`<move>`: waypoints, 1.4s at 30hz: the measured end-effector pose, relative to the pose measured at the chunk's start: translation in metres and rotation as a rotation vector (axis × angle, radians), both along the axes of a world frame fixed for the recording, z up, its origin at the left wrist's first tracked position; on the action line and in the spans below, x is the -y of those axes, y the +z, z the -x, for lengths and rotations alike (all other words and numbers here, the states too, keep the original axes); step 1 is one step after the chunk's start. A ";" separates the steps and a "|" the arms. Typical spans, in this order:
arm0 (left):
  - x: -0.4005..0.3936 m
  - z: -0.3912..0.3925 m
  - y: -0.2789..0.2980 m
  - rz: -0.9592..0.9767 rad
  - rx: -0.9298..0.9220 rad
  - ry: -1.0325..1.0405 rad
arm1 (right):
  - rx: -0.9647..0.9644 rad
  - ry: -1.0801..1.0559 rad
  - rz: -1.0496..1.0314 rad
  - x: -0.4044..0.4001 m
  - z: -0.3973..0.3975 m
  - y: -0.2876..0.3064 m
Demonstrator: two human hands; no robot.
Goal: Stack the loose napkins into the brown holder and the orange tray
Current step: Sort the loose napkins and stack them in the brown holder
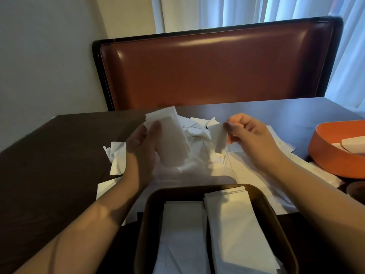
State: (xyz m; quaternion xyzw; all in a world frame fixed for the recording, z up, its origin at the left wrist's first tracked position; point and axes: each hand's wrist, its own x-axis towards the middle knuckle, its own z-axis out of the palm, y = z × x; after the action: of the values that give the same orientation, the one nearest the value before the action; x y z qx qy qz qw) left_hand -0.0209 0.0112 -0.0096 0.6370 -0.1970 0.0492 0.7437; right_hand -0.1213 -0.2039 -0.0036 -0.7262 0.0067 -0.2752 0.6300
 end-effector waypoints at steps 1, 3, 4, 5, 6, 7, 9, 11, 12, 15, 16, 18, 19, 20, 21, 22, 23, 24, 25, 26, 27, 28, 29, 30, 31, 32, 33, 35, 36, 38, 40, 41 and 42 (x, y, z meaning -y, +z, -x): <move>0.000 0.000 0.000 -0.003 -0.010 0.011 | -0.005 0.037 -0.128 -0.001 0.001 0.003; 0.000 0.001 0.001 -0.010 -0.059 0.010 | -0.044 0.031 -0.261 -0.004 0.003 0.008; 0.001 0.002 0.001 -0.025 -0.084 -0.001 | -0.085 -0.025 -0.201 -0.004 0.002 0.006; 0.002 0.001 0.000 -0.044 -0.101 -0.015 | -0.139 -0.108 -0.082 -0.004 0.001 0.003; 0.002 -0.001 -0.002 -0.062 -0.109 -0.027 | -0.195 -0.185 0.041 -0.004 0.001 -0.001; 0.002 -0.003 -0.004 -0.081 -0.105 -0.030 | -0.240 -0.238 0.120 -0.005 0.001 -0.004; 0.001 -0.005 -0.007 -0.111 -0.081 -0.027 | -0.281 -0.241 0.133 -0.005 0.000 -0.006; 0.002 -0.004 -0.008 -0.107 -0.080 -0.032 | -0.350 -0.203 0.162 -0.006 0.000 -0.004; 0.003 -0.004 -0.008 -0.087 -0.090 -0.031 | -0.394 -0.186 0.188 -0.007 0.000 -0.004; 0.004 -0.004 -0.007 -0.061 -0.107 0.000 | -0.424 -0.164 0.232 -0.008 -0.002 -0.006; 0.004 -0.005 -0.008 -0.061 -0.108 0.001 | -0.387 -0.169 0.233 -0.009 -0.002 -0.006; 0.004 -0.006 -0.007 -0.053 -0.121 -0.005 | -0.280 -0.177 0.255 -0.010 -0.001 -0.004; 0.003 -0.005 -0.007 -0.048 -0.133 -0.015 | -0.225 -0.188 0.283 -0.010 0.000 -0.001; 0.003 -0.004 -0.006 -0.044 -0.144 -0.024 | -0.173 -0.201 0.306 -0.011 0.002 0.004; 0.003 -0.004 -0.005 -0.042 -0.150 -0.027 | -0.125 -0.216 0.301 -0.012 0.003 0.008; 0.003 -0.003 -0.004 -0.039 -0.154 -0.030 | -0.083 -0.215 0.282 -0.012 0.005 0.012; 0.003 -0.003 -0.004 -0.031 -0.164 -0.028 | -0.058 -0.201 0.270 -0.013 0.007 0.016; 0.003 -0.003 -0.003 -0.018 -0.182 -0.020 | -0.061 -0.171 0.271 -0.014 0.009 0.020; 0.003 -0.003 -0.003 -0.001 -0.201 -0.010 | -0.078 -0.108 0.269 -0.015 0.012 0.024; 0.003 -0.004 -0.003 0.017 -0.217 -0.003 | -0.100 -0.002 0.225 -0.017 0.015 0.027; 0.004 -0.005 -0.003 0.034 -0.225 0.000 | -0.119 0.130 0.115 -0.018 0.017 0.029; 0.005 -0.005 -0.003 0.048 -0.229 0.001 | -0.142 0.257 -0.029 -0.020 0.019 0.031; 0.007 -0.005 -0.004 0.052 -0.228 0.004 | -0.160 0.346 -0.128 -0.021 0.020 0.033; 0.009 -0.004 -0.004 0.043 -0.226 0.007 | -0.156 0.400 -0.154 -0.024 0.020 0.035; 0.011 -0.003 -0.005 0.025 -0.218 0.012 | -0.143 0.413 -0.088 -0.027 0.019 0.034; 0.013 -0.001 -0.004 0.020 -0.207 0.008 | -0.132 0.385 0.019 -0.032 0.016 0.032; 0.016 0.002 -0.003 0.022 -0.196 -0.014 | -0.120 0.329 0.116 -0.036 0.012 0.028; 0.019 0.007 0.001 0.008 -0.171 -0.079 | -0.096 0.225 0.164 -0.042 0.002 0.021; 0.020 0.008 0.002 -0.010 -0.171 -0.104 | -0.088 0.179 0.169 -0.043 -0.003 0.018; 0.021 0.009 0.002 -0.032 -0.174 -0.124 | -0.076 0.100 0.214 -0.044 -0.010 0.015; 0.021 0.008 0.002 -0.021 -0.175 -0.131 | -0.068 0.052 0.248 -0.043 -0.013 0.014; 0.020 0.009 0.002 -0.006 -0.182 -0.142 | -0.063 0.028 0.263 -0.043 -0.014 0.013; 0.018 0.011 0.003 0.019 -0.193 -0.163 | -0.059 -0.002 0.290 -0.044 -0.015 0.013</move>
State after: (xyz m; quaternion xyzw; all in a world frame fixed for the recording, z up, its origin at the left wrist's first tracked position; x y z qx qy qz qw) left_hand -0.0315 -0.0072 -0.0069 0.6136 -0.1752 -0.0713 0.7666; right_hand -0.1065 -0.1604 0.0092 -0.8174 -0.0140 -0.2522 0.5177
